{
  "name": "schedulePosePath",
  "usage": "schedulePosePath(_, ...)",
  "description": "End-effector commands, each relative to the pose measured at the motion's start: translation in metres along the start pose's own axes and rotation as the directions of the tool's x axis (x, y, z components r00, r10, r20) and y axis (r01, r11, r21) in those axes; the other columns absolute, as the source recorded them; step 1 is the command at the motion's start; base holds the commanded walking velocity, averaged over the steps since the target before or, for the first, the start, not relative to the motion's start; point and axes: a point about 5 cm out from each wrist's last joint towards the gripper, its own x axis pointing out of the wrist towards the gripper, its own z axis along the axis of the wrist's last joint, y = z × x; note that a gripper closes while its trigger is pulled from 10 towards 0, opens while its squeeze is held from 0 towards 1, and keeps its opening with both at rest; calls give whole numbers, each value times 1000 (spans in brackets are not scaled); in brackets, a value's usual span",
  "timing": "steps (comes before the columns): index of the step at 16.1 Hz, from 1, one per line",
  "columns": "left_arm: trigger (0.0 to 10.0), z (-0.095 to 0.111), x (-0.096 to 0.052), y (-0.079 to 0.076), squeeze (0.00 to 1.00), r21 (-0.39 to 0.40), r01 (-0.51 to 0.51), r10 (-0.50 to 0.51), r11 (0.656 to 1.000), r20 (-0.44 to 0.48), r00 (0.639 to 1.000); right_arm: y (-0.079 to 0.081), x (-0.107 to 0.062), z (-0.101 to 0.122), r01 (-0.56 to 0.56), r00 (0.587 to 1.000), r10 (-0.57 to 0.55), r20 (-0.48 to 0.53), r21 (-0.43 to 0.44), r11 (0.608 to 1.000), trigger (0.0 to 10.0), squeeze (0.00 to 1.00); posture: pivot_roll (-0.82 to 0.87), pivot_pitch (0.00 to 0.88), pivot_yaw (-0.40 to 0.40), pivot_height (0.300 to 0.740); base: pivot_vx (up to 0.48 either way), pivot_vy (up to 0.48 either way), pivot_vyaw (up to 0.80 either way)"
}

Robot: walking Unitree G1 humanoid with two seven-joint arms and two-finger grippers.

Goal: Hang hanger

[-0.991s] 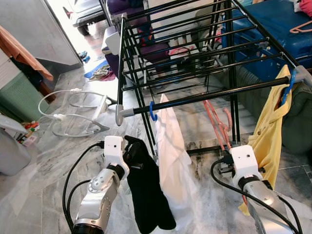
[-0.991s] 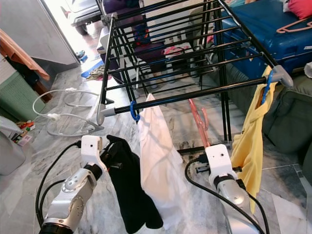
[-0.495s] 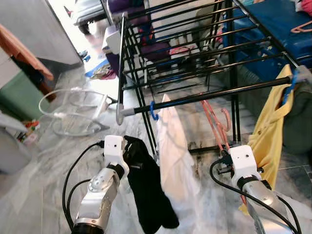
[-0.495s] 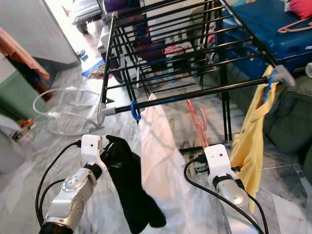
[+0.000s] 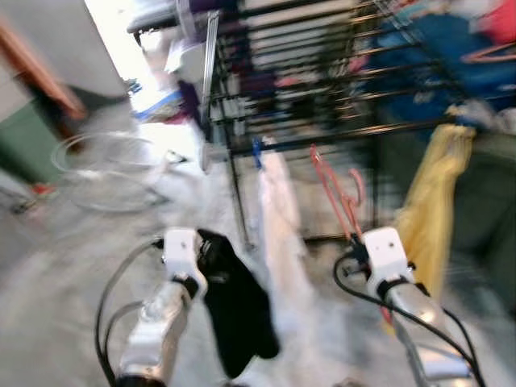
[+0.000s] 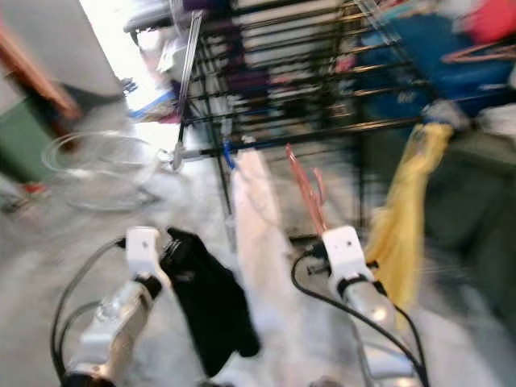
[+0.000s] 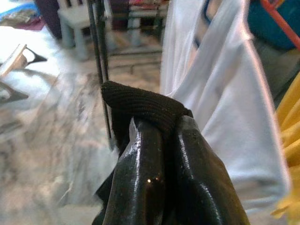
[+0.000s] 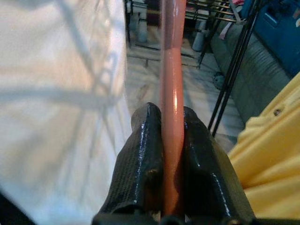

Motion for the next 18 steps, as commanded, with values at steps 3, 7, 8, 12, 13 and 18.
schedulePosePath(3,10000,7,-6,12,0,9,-65,65,998,52,997,9,15,15,-77,996,78,44,-26,997,10000,0,-145,0,99,740,-316,0,0)
schedulePosePath(7,10000,8,-12,23,0,11,-138,137,990,83,987,23,33,24,-168,984,170,47,-54,984,10000,0,-85,0,15,740,-308,0,0)
schedulePosePath(8,10000,7,-13,25,0,10,-154,153,988,82,985,28,37,27,-190,980,194,52,-65,980,10000,0,-64,0,-9,740,-311,0,0)
schedulePosePath(12,10000,3,-18,30,0,32,-174,171,984,79,982,40,47,30,-227,971,231,64,-65,972,10000,0,-35,0,-2,740,-314,0,0)
schedulePosePath(13,10000,2,-19,30,0,34,-170,167,985,74,983,41,48,30,-227,971,231,66,-58,972,10000,0,-35,0,7,740,-319,0,0)
schedulePosePath(18,10000,3,-20,33,0,65,-149,145,987,57,988,44,47,24,-207,975,209,73,-31,978,10000,0,-58,0,60,740,-319,0,0)
